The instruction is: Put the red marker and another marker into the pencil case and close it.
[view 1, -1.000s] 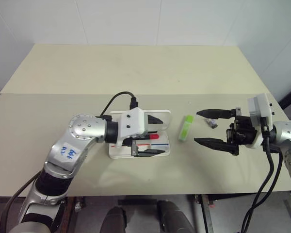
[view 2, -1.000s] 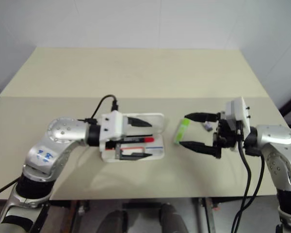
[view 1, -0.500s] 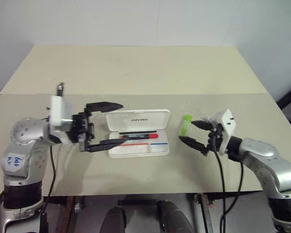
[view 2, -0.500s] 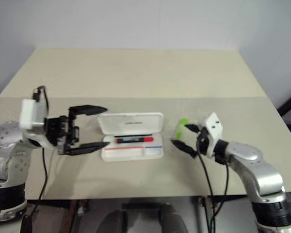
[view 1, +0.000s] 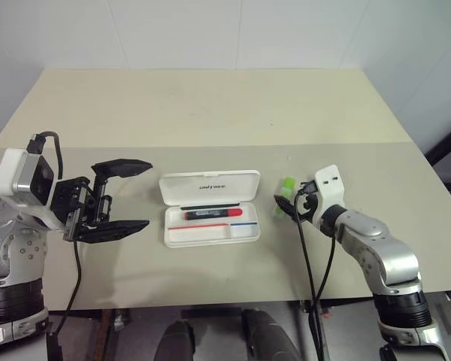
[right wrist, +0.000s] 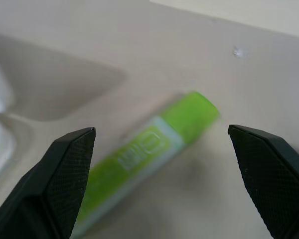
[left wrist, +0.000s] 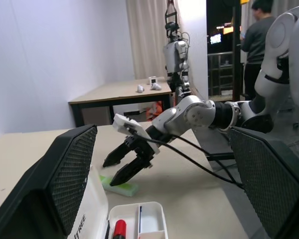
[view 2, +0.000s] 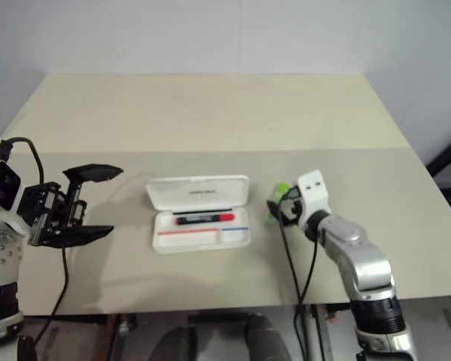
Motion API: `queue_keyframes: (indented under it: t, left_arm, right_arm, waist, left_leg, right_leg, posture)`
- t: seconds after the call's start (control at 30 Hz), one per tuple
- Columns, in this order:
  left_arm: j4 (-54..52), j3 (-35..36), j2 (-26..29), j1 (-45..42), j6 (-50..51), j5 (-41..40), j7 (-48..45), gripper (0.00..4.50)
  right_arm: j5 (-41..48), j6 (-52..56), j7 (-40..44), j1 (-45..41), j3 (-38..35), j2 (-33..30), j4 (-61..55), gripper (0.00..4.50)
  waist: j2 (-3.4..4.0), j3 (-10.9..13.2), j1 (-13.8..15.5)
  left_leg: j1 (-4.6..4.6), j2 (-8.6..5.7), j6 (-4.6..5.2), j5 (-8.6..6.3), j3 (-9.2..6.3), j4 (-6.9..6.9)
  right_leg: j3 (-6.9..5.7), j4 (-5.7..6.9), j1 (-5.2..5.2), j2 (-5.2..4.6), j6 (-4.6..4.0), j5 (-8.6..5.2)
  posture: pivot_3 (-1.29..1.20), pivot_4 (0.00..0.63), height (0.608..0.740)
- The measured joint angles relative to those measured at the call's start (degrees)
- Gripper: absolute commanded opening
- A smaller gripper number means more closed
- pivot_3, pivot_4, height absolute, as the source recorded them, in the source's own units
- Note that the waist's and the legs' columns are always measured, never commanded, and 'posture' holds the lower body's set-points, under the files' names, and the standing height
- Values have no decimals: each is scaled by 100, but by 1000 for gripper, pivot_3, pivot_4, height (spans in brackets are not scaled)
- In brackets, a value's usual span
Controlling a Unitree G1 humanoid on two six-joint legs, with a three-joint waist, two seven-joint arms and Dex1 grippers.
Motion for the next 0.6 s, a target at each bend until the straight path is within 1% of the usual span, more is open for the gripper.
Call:
queue_keyframes:
  t: [0.33,0.43,0.6]
  left_arm:
    - [35,3,183,12,139,-115,-125,4454]
    - [36,3,216,41,156,-115,-155,4454]
    - [50,57,462,212,174,-66,-257,4454]
  right_arm:
    - [153,432,-340,-77,-246,748,6,4500]
    - [165,582,-400,-140,-229,825,25,4500]
    - [60,769,-559,-296,-218,851,174,4500]
  waist:
    - [0,0,-14]
    - [0,0,-15]
    - [1,0,-31]
  left_leg:
    - [1,1,0,0,0,-1]
    - [0,1,0,0,0,-4]
    - [1,1,0,0,2,-9]
  right_leg:
    - [0,1,0,0,-1,0]
    - [-1,0,-2,0,-4,-2]
    - [-1,-1,-4,0,-8,-4]
  posture:
    - [0,150,740]
    - [0,150,740]
    - [0,150,740]
